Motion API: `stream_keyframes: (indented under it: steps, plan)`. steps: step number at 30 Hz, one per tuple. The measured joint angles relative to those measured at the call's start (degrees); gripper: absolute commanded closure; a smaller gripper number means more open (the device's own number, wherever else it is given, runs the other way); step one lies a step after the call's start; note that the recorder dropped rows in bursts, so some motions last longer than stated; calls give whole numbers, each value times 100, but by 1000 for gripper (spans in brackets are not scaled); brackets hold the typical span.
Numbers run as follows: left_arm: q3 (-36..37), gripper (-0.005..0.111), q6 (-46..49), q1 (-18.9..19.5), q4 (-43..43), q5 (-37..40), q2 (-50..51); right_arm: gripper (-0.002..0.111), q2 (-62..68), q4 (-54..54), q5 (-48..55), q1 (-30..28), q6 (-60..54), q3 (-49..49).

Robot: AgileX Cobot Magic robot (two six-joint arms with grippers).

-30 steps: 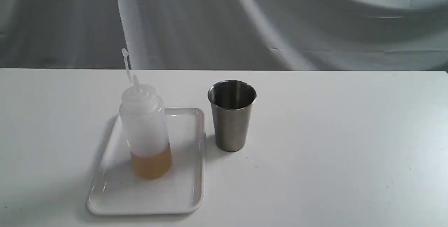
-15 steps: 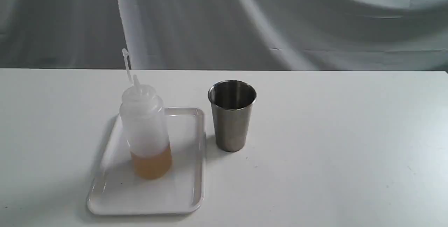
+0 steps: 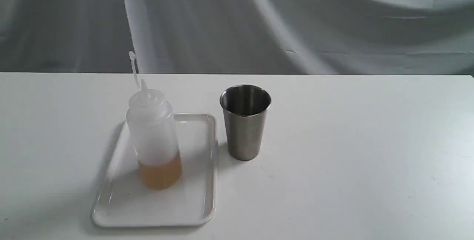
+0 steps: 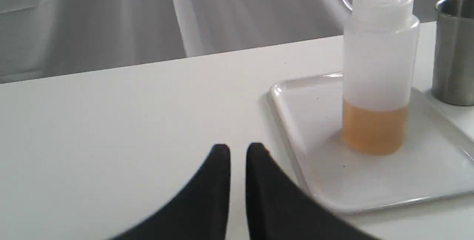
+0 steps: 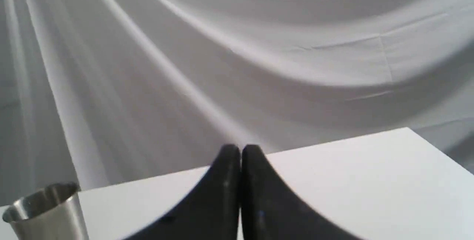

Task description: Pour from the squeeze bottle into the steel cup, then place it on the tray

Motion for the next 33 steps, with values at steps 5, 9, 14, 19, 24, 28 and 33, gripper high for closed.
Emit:
stream_keyframes:
  steps: [5, 9, 14, 19, 24, 28, 33]
  plan:
    - [0, 98, 0, 0, 0, 0, 0, 108, 0, 0, 516, -13, 0, 0]
    - [0, 98, 0, 0, 0, 0, 0, 108, 0, -36, 879, -13, 0, 0]
    - [0, 98, 0, 0, 0, 0, 0, 108, 0, -175, 974, -13, 0, 0]
    - [0, 98, 0, 0, 0, 0, 0, 108, 0, -175, 983, -13, 0, 0]
    - [0, 98, 0, 0, 0, 0, 0, 108, 0, -175, 983, -13, 0, 0]
    - [0, 98, 0, 0, 0, 0, 0, 108, 0, -175, 983, -13, 0, 0]
    - [0, 98, 0, 0, 0, 0, 0, 108, 0, -175, 986, -13, 0, 0]
